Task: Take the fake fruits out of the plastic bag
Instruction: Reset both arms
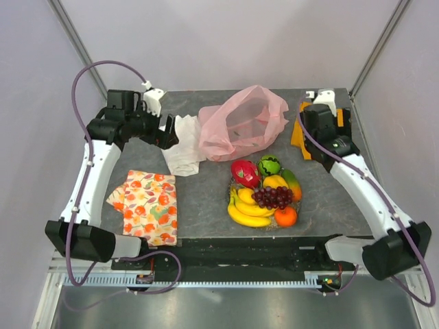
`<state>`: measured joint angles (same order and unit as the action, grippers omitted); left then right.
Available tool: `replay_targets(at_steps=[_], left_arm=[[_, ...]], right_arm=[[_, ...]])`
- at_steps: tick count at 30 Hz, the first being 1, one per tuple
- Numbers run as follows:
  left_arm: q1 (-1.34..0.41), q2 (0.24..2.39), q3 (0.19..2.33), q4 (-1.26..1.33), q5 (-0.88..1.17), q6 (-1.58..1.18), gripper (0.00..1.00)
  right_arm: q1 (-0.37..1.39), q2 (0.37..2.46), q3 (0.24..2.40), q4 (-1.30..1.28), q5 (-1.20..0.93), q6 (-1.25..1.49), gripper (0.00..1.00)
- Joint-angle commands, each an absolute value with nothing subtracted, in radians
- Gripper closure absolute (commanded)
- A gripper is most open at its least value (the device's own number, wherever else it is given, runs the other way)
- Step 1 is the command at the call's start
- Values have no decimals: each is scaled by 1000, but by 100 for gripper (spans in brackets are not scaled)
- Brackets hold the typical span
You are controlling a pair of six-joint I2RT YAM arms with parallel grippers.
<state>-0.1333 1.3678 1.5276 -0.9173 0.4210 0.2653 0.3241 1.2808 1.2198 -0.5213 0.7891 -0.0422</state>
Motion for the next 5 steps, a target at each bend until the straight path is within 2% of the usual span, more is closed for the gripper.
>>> replay_targets(at_steps=[1,5], left_arm=[[-83,1276,1315,-790,416,115,1],[-63,1259,1212,-713,350,8,1]], right_arm=[[322,1161,1112,-684,793,64,2],[316,1129,1052,-660,792,71,2]])
